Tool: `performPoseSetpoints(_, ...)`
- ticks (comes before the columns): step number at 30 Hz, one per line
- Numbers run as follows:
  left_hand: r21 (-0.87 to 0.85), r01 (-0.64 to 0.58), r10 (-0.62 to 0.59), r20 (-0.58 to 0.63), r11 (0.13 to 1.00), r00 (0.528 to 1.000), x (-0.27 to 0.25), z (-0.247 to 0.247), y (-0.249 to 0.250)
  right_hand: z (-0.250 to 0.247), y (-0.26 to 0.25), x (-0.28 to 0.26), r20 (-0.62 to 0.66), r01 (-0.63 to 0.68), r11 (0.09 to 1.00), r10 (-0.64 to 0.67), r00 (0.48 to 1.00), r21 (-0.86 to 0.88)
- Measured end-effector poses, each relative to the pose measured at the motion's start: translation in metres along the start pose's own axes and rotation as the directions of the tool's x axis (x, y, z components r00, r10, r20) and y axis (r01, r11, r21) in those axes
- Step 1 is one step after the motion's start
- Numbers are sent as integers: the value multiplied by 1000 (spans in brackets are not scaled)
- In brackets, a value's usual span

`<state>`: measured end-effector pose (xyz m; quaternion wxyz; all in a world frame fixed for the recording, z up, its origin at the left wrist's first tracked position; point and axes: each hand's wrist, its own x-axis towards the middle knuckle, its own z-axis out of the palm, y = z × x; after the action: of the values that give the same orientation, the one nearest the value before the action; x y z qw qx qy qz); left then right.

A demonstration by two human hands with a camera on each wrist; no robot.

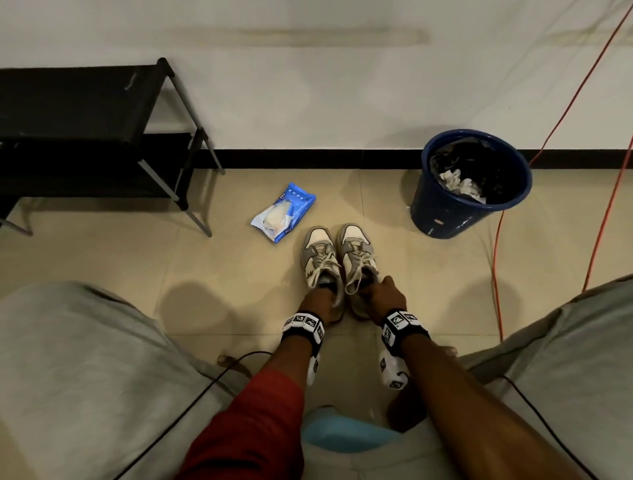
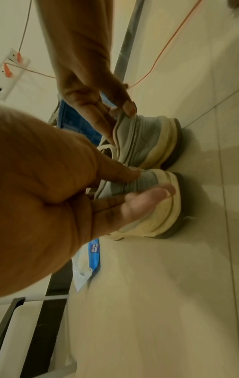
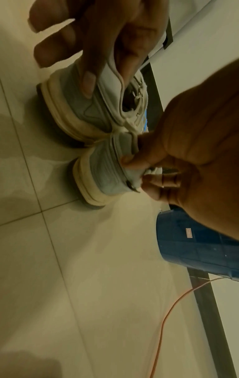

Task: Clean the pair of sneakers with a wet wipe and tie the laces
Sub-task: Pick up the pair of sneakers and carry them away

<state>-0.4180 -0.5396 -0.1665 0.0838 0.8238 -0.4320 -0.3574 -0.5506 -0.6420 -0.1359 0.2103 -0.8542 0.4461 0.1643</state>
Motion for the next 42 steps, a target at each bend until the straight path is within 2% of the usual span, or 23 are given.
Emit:
performPoseSetpoints(2, -6, -19, 19, 42, 1000, 999, -2, 3, 4, -3, -7, -3, -10, -18, 999, 17, 1000, -49)
performPoseSetpoints(4, 2, -36, 36, 45, 999, 998, -5, 0, 9, -1, -10, -3, 33, -4, 992, 9, 999, -129)
performPoseSetpoints(11, 136, 24, -24, 1, 990, 1000, 3, -12, 9, -3, -11, 24, 207, 157, 961, -110, 972, -229)
performPoseSetpoints(14, 167, 50, -50, -2, 985, 999, 15, -36, 14, -22, -16, 44, 286, 186, 950, -111, 952, -251)
performPoseSetpoints(18, 242, 29, -51, 88, 970, 995, 20, -78, 24, -60, -23, 59, 353, 234, 940, -137, 925, -249)
performPoseSetpoints(23, 202, -8, -34, 202, 979, 979, 9, -148, 54, -143, -42, 56, 403, 208, 945, -93, 911, -253)
performPoseSetpoints(29, 87, -13, -3, 186, 996, 983, -37, -267, 111, -272, -83, 19, 442, 168, 962, -57, 895, -217)
performPoseSetpoints(33, 20, 13, -15, 120, 1000, 993, -102, -357, 151, -368, -127, -38, 418, 168, 972, -86, 904, -163)
performPoseSetpoints(38, -31, 52, -52, 7, 998, 999, -210, -458, 186, -475, -185, -125, 411, 269, 960, -215, 886, -78)
performPoseSetpoints(42, -32, 181, -180, 28, 983, 983, -294, -517, 192, -530, -233, -182, 504, 374, 923, -282, 816, -89)
